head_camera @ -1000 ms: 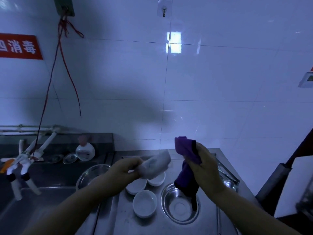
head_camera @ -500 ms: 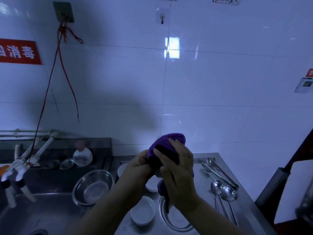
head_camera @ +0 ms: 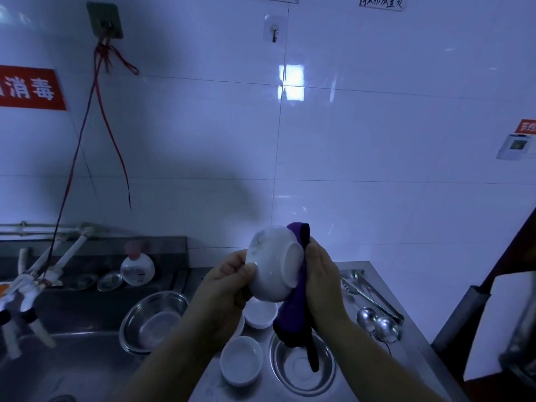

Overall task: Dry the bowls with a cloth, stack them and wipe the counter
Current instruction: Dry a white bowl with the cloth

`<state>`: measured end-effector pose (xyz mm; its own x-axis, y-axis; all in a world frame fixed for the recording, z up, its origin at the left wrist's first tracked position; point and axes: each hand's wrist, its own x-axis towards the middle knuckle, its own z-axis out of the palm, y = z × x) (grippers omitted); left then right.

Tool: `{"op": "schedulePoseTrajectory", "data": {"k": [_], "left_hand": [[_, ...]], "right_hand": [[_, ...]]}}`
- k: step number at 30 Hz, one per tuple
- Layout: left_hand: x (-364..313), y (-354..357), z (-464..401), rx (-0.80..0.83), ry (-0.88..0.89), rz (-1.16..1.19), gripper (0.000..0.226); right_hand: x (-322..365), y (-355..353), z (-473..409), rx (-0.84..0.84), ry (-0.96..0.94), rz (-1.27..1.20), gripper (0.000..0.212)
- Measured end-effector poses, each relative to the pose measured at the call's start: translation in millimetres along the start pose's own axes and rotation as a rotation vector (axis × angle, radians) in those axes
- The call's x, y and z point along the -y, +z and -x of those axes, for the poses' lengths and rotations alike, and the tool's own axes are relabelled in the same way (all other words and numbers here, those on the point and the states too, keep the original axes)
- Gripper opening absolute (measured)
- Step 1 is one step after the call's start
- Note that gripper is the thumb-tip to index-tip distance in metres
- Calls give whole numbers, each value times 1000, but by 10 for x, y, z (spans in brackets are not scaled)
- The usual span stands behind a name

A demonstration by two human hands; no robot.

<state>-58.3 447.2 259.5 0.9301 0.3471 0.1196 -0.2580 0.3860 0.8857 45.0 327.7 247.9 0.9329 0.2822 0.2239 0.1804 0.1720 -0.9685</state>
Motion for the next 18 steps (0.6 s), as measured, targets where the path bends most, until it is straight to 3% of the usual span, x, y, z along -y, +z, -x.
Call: {"op": "schedulePoseTrajectory", "data": {"k": [5, 8, 13, 18], "left_hand": [[6, 8, -39, -76, -16, 200, 34], [-38, 7, -65, -94, -3, 218, 31], [-159, -84, -97, -132, 42, 223, 23], [-163, -57, -75, -84, -10, 136, 27]], "right_hand": [[-70, 50, 134, -109, -586, 533, 36], [-120, 50, 207, -73, -830, 669, 41], [-183, -136, 182, 59, -993, 752, 31], [-52, -176, 51, -31, -963, 794, 40]]}}
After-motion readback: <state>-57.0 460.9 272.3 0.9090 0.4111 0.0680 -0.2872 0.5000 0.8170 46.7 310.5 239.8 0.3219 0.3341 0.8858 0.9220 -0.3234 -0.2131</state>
